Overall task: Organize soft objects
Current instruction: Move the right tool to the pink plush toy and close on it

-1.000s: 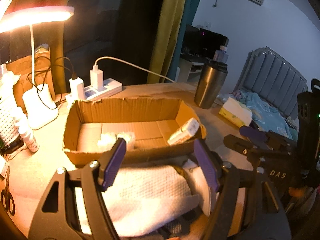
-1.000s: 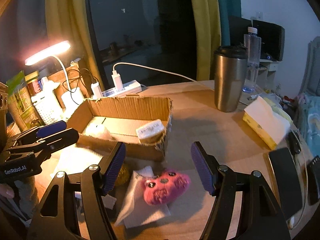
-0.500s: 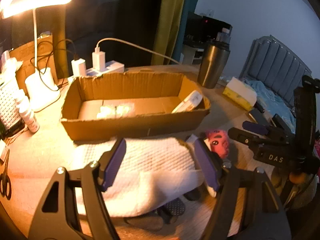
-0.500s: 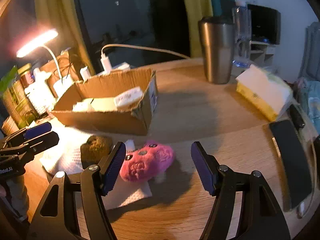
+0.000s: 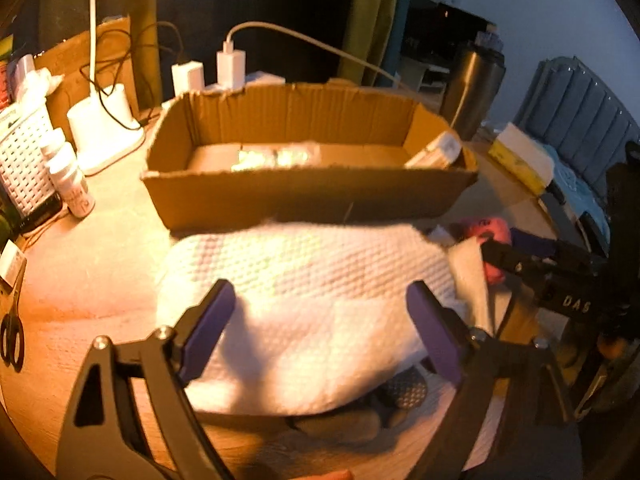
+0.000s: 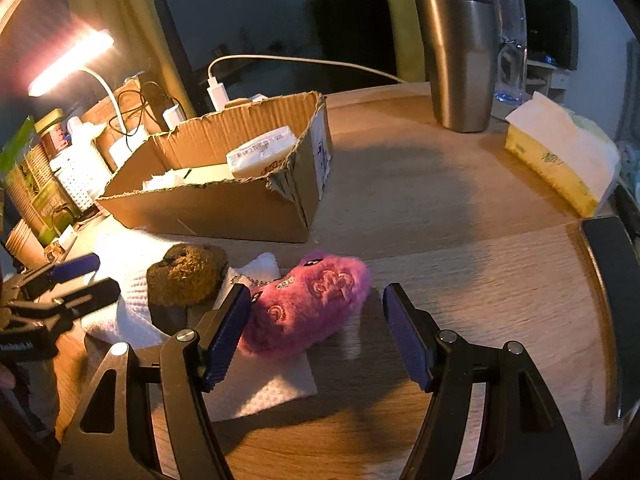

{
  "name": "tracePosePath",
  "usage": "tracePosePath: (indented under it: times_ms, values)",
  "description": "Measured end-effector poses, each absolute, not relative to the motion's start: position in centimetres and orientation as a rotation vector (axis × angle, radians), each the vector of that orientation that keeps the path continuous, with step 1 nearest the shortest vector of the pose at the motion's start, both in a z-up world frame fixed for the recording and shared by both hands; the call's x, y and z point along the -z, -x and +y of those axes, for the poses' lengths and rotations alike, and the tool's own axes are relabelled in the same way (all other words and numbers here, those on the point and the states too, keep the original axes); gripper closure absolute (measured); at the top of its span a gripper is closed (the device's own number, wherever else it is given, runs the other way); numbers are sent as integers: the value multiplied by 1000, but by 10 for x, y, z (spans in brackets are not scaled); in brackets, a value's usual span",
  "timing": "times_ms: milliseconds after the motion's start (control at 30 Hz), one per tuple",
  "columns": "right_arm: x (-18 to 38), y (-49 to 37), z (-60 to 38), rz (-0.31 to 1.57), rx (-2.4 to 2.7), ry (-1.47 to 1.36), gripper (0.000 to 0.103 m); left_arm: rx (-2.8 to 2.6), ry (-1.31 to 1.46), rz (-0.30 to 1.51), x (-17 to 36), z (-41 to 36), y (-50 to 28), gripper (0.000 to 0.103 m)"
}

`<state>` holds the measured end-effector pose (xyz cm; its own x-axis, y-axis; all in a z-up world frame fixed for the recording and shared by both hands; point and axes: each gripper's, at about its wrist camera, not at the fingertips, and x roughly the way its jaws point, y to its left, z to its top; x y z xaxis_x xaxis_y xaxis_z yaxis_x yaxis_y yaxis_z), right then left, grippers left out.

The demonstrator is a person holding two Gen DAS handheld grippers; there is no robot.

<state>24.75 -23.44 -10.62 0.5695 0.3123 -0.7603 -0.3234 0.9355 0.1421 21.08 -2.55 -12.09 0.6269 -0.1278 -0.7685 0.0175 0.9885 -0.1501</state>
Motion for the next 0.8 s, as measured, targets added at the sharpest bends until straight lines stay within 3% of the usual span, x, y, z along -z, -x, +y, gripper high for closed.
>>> tracePosePath:
  times_ms: [100,167,200,233,267,333,433,500,567,667,800]
  values:
    - [108,-247,-230,900,-390,22,31,81,117,896,124,-28,-211,14]
    - [108,-246,-227,901,-407,30,44,90,121,895,124,-27,-210,16]
    - [108,-246,-226,899,-418,29,45,97,122,894,124,-27,-209,16]
    - [107,-245,-225,897,-418,37,47,98,122,893,124,-27,-209,21]
    - [106,-244,-223,893,-419,50,49,100,122,893,124,-26,-209,34]
    - [105,-242,-222,887,-421,58,50,96,114,895,124,-26,-208,47]
    - [100,-240,-221,866,-419,59,59,106,106,898,123,-24,-206,66]
    - [94,-238,-222,849,-409,61,61,113,105,894,121,-24,-204,72]
    - [90,-236,-225,837,-406,62,64,120,108,881,119,-22,-201,91]
    - [86,-233,-227,825,-404,72,71,129,98,858,113,-22,-197,95]
    - [76,-228,-230,799,-393,63,71,153,95,841,108,-22,-193,97]
